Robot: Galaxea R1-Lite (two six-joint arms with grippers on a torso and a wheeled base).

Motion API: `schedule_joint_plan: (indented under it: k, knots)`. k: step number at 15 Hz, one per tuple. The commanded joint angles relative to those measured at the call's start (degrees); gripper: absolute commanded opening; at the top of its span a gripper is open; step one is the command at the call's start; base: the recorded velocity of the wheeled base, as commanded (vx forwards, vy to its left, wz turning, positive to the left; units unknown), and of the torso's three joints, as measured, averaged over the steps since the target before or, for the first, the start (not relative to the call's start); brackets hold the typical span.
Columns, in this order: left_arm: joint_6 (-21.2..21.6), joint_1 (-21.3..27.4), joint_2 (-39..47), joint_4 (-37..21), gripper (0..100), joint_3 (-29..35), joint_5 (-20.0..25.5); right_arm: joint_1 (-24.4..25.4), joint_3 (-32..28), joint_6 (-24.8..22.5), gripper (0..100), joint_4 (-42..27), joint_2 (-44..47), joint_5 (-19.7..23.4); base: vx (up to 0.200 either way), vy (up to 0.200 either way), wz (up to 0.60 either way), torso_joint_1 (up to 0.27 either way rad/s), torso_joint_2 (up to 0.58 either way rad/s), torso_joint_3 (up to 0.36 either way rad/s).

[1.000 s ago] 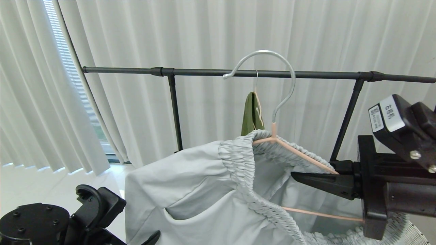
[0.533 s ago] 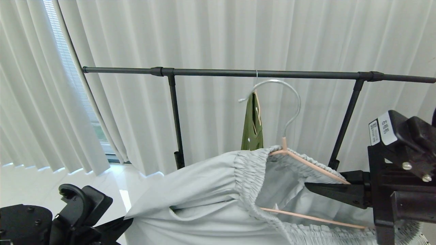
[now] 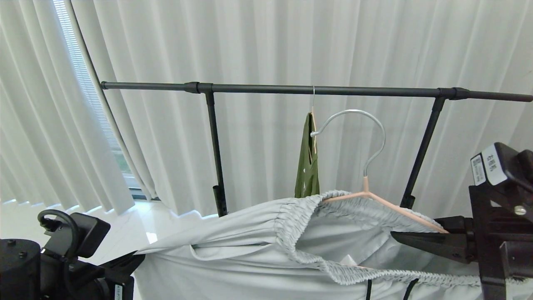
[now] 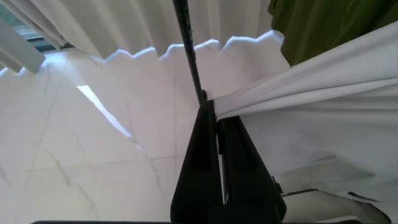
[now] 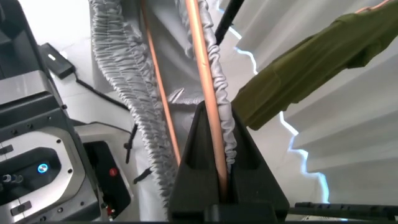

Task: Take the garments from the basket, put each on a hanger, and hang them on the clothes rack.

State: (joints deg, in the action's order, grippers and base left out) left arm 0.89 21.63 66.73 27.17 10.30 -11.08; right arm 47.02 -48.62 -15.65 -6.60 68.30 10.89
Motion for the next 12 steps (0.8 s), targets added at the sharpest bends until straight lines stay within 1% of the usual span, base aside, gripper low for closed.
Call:
schedule_joint_plan:
  k: [1,2,3,6,8,9,10,11,12]
  knots:
    - [0.16,-0.36,2.09,-0.01,0,-0.37,-0.17,0.0,0.01,0.01,0,0.71,-0.54,0.63,0.0,0.0,0.0,0.0,0.0,0.0]
    - [0.16,-0.36,2.97,-0.01,0,-0.11,-0.17,0.0,0.01,0.1,0,0.97,-0.8,0.98,0.0,0.0,0.0,0.0,0.0,0.0]
    - [0.16,-0.27,3.23,-0.01,100,0.33,-0.17,0.0,0.01,0.1,0,1.06,-0.98,0.98,0.0,0.0,0.0,0.0,0.0,0.0]
    - [0.16,0.08,2.7,-0.01,100,0.33,-0.08,-0.09,-0.16,0.27,0,1.06,-1.16,0.63,0.0,0.0,0.0,0.0,0.0,0.0]
    - [0.08,2.28,0.68,-0.01,100,0.16,-0.08,-1.84,-0.25,0.27,0,0.79,-1.16,0.45,0.0,0.0,0.0,0.0,0.0,0.0]
    - [0.16,2.98,0.24,-0.01,100,0.16,-0.08,-3.86,-0.25,0.27,0,0.44,-1.16,0.01,0.0,0.0,0.0,0.0,0.0,0.0]
    - [0.25,2.98,-0.2,-0.01,100,0.33,-0.08,-6.59,-0.25,0.27,0,-0.44,-1.16,-1.31,0.0,0.0,0.0,0.0,0.0,0.0]
    - [0.16,2.98,-0.9,0.07,100,0.69,-0.17,-9.49,-0.25,0.36,0,-2.55,-1.59,-2.45,0.0,0.0,0.0,0.0,0.0,0.0]
    - [0.08,2.98,-1.69,0.07,100,1.04,-0.17,-11.86,-0.25,0.97,0,-4.04,-2.3,-2.62,0.0,0.0,0.0,0.0,0.0,0.0]
